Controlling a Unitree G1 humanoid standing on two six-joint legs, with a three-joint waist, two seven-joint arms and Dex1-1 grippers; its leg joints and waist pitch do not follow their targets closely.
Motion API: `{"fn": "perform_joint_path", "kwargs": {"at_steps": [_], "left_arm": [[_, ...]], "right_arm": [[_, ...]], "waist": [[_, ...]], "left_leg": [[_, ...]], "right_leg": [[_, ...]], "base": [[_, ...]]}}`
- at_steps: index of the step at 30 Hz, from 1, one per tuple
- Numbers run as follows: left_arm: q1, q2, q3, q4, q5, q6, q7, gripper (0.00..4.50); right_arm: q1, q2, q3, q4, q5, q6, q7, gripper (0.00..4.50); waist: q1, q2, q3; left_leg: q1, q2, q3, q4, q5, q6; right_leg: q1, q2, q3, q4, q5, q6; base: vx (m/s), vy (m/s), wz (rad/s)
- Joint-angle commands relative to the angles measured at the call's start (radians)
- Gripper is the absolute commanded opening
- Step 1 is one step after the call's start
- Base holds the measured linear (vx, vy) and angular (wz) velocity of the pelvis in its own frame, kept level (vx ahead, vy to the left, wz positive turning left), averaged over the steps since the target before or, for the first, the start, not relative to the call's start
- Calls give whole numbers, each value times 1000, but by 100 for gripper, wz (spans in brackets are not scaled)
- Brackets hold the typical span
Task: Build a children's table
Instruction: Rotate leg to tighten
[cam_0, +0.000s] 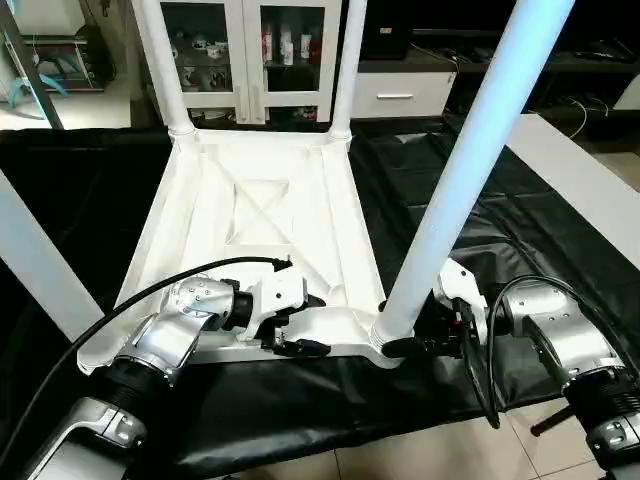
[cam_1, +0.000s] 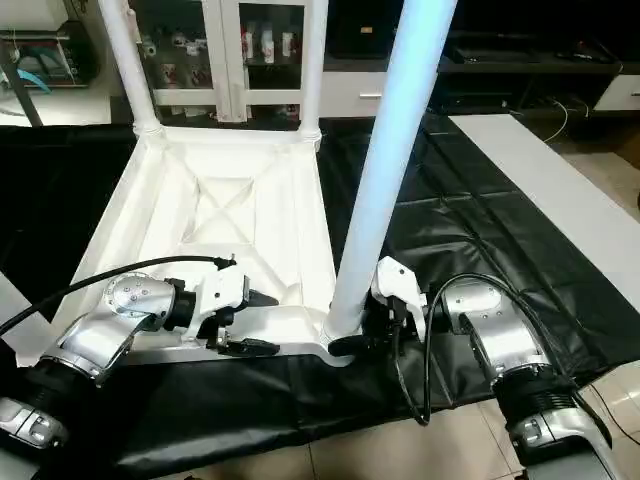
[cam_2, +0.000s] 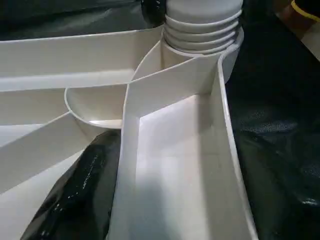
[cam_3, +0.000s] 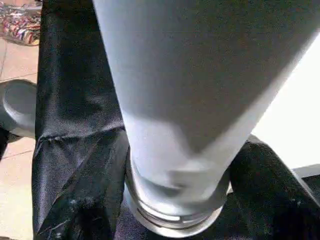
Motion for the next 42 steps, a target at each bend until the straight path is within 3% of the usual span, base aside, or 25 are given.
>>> {"fn": "perform_joint_path", "kwargs": {"at_steps": [1,7,10,11,13,14,21,26,29,35,37,38,39,42], "left_arm": [[-8,-7,-61,19,52,-18,-29,313],[-6,-12,-45,12,36,1,-17,313],[-11,-29,-23,9,29,27,26,313],[-18,-41,-18,17,38,45,61,313],[-38,-97,5,48,49,103,171,313],[-41,-110,11,53,47,112,190,313],[-110,-214,24,112,83,194,344,313],[-219,-343,90,225,137,306,680,313],[-255,-367,95,282,159,291,775,313],[-272,-387,98,310,175,263,779,313],[-272,-384,96,321,180,259,780,313],[-272,-384,96,321,180,259,780,313],[-269,-376,92,326,180,252,777,313],[-264,-362,86,329,180,240,767,313]], "right_arm": [[-21,7,24,-1,-16,-18,27,261],[-35,42,-10,29,-9,17,-46,261],[-53,85,-52,65,-7,48,-169,261],[-54,103,-65,75,-4,71,-216,261],[-57,163,-94,95,-4,124,-352,260],[-56,176,-98,95,-1,136,-372,260],[-74,302,-101,151,-77,139,-631,259],[-140,438,-160,267,-137,133,-1050,259],[-162,481,-180,292,-137,135,-1148,259],[-179,533,-185,297,-124,107,-1094,259],[-171,530,-189,279,-107,96,-1056,259],[-171,530,-189,279,-107,96,-1056,259],[-154,525,-212,229,-50,101,-993,259],[-131,505,-220,160,-12,105,-943,328]], "waist": [[-6,-8,-46],[-8,-10,-45],[-16,-8,-44],[-19,-11,-43],[-34,-6,-41],[-40,-9,-42],[-54,-10,-43],[-61,-7,-47],[-51,-7,-57],[-38,-9,-65],[-35,-10,-64],[-34,-12,-61],[-32,-11,-59],[-27,-11,-59]], "left_leg": [[13,57,-24,-92,-324,25],[12,56,-24,-93,-328,24],[11,56,-29,-97,-358,-5],[9,54,-30,-98,-365,-9],[13,52,-33,-99,-405,-33],[10,51,-36,-99,-414,-37],[9,49,-35,-97,-408,-29],[11,45,-35,-97,-395,-51],[10,44,-27,-92,-307,-23],[4,43,-17,-78,-108,86],[5,45,-14,-76,-83,111],[4,45,-14,-77,-106,116],[7,47,-14,-80,-139,106],[7,50,-18,-84,-177,87]], "right_leg": [[22,-37,29,-75,-373,-209],[20,-37,30,-76,-382,-208],[18,-36,28,-79,-422,-195],[19,-35,27,-80,-433,-189],[13,-34,27,-82,-471,-175],[15,-36,25,-86,-488,-169],[9,-36,25,-94,-485,-160],[6,-33,24,-92,-445,-164],[13,-30,26,-83,-292,-195],[34,-31,24,-54,-34,-264],[34,-32,23,-53,-24,-278],[33,-33,24,-58,-57,-278],[30,-32,23,-64,-109,-271],[31,-33,24,-65,-142,-247]], "base": [[0,0,0],[0,0,0],[0,0,0],[0,0,0],[0,0,0],[0,0,0],[0,0,0],[0,0,0],[0,0,0],[45,3,2],[0,0,0],[0,0,0],[0,0,0],[0,0,0]]}}
